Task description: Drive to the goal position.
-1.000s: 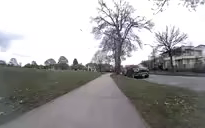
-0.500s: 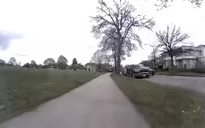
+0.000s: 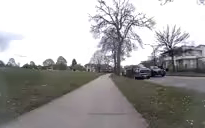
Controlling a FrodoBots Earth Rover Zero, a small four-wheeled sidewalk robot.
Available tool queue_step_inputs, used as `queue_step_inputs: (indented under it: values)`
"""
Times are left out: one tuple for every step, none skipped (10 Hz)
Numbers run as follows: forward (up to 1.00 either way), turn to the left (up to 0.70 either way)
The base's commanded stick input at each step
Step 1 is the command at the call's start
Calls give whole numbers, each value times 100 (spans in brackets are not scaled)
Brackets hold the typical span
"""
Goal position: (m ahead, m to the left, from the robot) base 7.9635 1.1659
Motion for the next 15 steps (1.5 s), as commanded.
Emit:
queue_step_inputs:
  values:
    - [85,0]
    - [85,0]
    - [85,0]
    - [85,0]
    - [85,0]
    - [85,0]
    - [85,0]
    - [85,0]
    - [85,0]
    - [85,0]
    - [85,0]
    - [85,0]
    - [85,0]
    - [85,0]
    - [85,0]
